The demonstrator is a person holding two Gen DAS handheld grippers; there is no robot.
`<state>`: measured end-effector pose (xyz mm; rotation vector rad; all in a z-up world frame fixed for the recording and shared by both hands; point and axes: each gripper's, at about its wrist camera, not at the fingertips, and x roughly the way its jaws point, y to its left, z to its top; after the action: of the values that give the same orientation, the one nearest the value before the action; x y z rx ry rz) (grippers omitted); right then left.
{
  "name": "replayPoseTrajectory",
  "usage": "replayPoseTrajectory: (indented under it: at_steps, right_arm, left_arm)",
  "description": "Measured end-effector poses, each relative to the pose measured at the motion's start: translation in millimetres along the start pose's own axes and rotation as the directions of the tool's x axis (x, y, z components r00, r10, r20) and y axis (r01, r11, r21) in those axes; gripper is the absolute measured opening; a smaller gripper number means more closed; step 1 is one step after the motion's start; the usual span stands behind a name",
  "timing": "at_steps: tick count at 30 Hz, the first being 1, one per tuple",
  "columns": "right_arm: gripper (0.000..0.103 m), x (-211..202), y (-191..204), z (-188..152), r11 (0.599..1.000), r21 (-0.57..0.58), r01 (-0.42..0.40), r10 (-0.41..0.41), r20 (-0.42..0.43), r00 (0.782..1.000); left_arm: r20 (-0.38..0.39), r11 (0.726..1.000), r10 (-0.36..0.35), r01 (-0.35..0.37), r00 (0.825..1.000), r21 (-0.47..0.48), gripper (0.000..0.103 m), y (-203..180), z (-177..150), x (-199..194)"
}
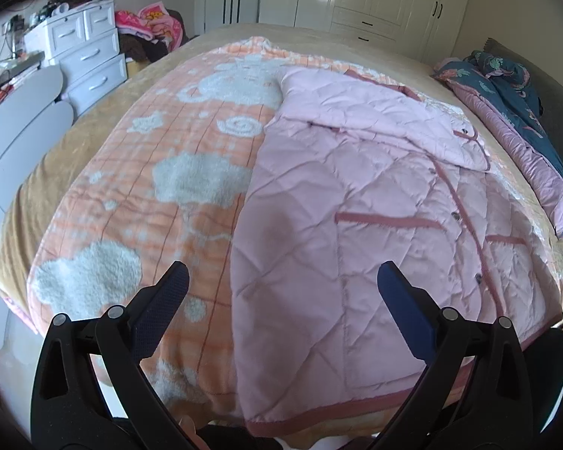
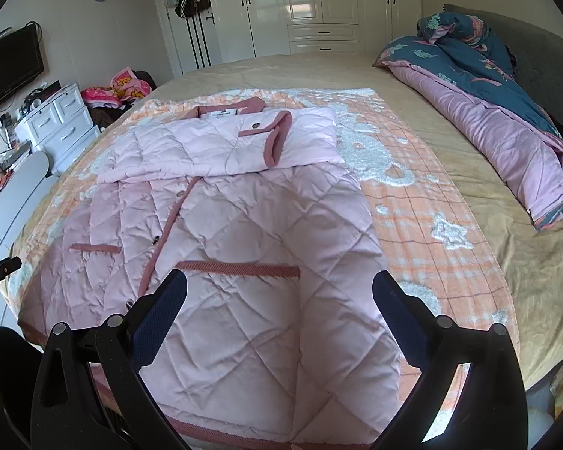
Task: Fold large clothes
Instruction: 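Open the right tool and move both tools over the jacket toward the hem, then grasp the ribbed jacket hem with both tools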
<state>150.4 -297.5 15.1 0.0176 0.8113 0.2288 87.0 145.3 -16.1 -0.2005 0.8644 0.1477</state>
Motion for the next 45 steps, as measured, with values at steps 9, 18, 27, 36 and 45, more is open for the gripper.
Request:
replayPoseTrajectory:
  at_steps: [9,18,27,36,45]
  right_arm:
    - [0.099,-2.9,-12.0,-16.8,1.0,0.01,0.019,-0.018,-0.026,1.0]
    - [0.099,-1.6,-30.8,-37.0,0.999,0.026,0.02,-0.018,-0.08,0.997]
    - [0.099,2.7,-50.0,-64.4,0.999,0.03,0.03,-0.024,-0.189,0.982]
    - [0.099,28.8,-68.2,-89.0,0.992,0.108,-0.061,0.097,-0.366,0.925]
    - [0.082,39.6,-65.5,-87.3,0.962,0.196,-0.191,0.256,-0.394,0.883]
  left_arm:
    - [-0.046,0.998,-0.056,0.054,0.997,-0.033,0.05,16.3,-18.3,1.9]
    - [-0.132,0.992,-0.114,0.106,0.985,-0.07,0.046,24.2,-46.1,13.4]
    - [-0.191,0.983,-0.171,0.156,0.966,-0.093,0.046,18.5,-63.7,27.6]
    - [-0.199,0.985,-0.168,0.156,0.966,-0.072,0.055,12.4,-66.1,34.7]
    - [-0.206,0.987,-0.16,0.153,0.965,-0.048,0.065,1.1,-65.8,40.8]
